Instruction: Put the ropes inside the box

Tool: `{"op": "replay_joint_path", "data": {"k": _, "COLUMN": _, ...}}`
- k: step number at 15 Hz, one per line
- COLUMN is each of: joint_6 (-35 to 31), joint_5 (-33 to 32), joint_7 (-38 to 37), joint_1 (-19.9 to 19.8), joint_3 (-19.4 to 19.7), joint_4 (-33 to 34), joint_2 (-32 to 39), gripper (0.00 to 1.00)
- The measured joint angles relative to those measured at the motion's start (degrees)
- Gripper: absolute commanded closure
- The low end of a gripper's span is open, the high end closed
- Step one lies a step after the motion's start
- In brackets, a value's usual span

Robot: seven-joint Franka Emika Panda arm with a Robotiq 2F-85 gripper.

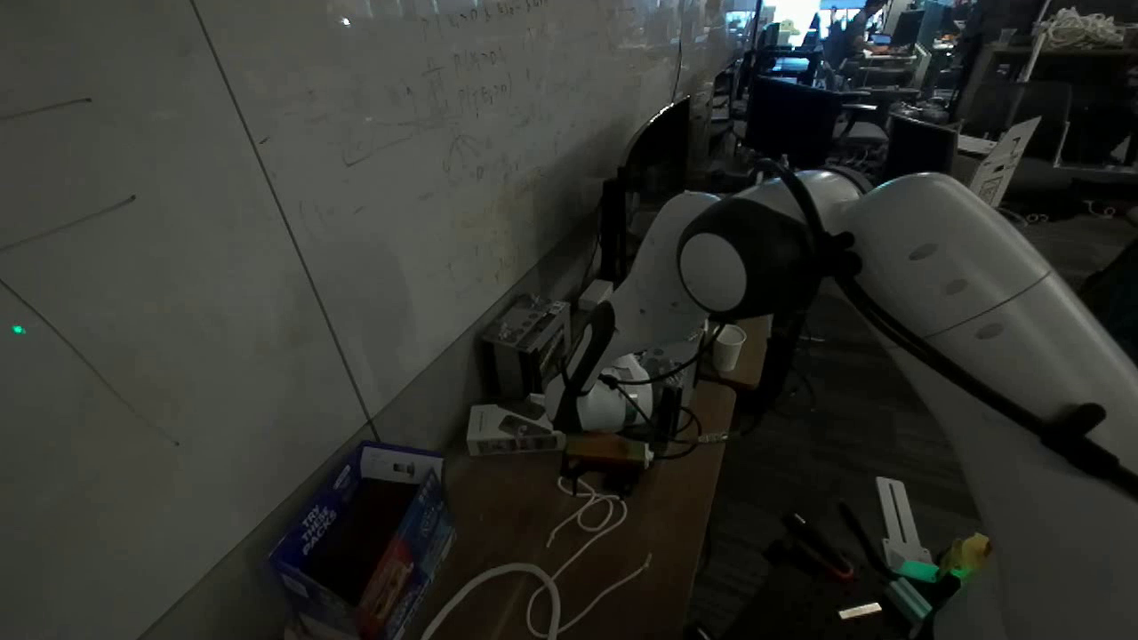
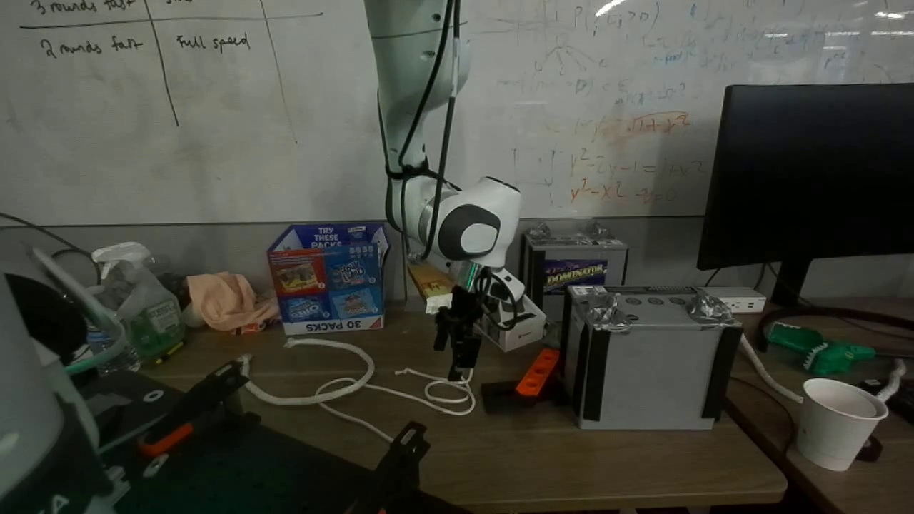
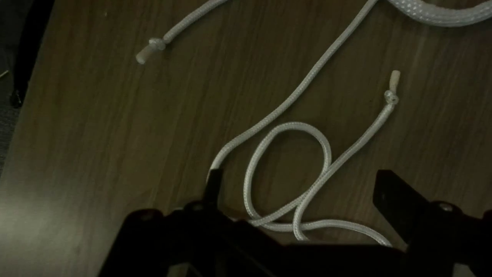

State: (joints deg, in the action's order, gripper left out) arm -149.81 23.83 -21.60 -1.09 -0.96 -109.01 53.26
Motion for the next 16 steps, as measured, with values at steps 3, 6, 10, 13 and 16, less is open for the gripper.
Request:
{"op": "replay_joint_path", "data": {"k": 3, "joint_6": -0.2, "joint_5": -0.1, "joint_7": -0.1, "joint_1": 0.3, "joint_3": 0.2, "joint_4": 1.5, "joint_2": 2.3, "gripper": 0.00}}
{"op": "replay_joint_path", "data": {"k": 6, "joint_6": -0.3, "joint_5": -0.2, "joint_7": -0.4, "joint_1": 0.8, "joint_3": 0.5, "joint_4": 2.1, "joint_2": 4.0, "gripper": 0.00}}
{"op": "replay_joint_path", "data": {"k": 10, "joint_6": -0.3, "joint_5": -0.3, "joint_7": -0.8, "joint_1": 1.6, "joint_3": 0.7, "joint_4": 2.6, "joint_2": 6.0, "gripper": 0.00}}
{"op": "replay_joint_path", "data": {"k": 13, "joint_6": -0.7, "joint_5": -0.4, "joint_7": -0.9, "joint_1": 2.3, "joint_3": 0.7, "joint_4": 3.6, "joint_2": 7.1, "gripper": 0.00}}
{"op": "replay_joint_path", "data": {"k": 16, "joint_6": -3.3, "joint_5": -0.3, "joint_7": -1.9, "joint_1": 2.6, "joint_3": 0.6, "joint_4": 3.9, "joint_2": 7.5, "gripper": 0.00}}
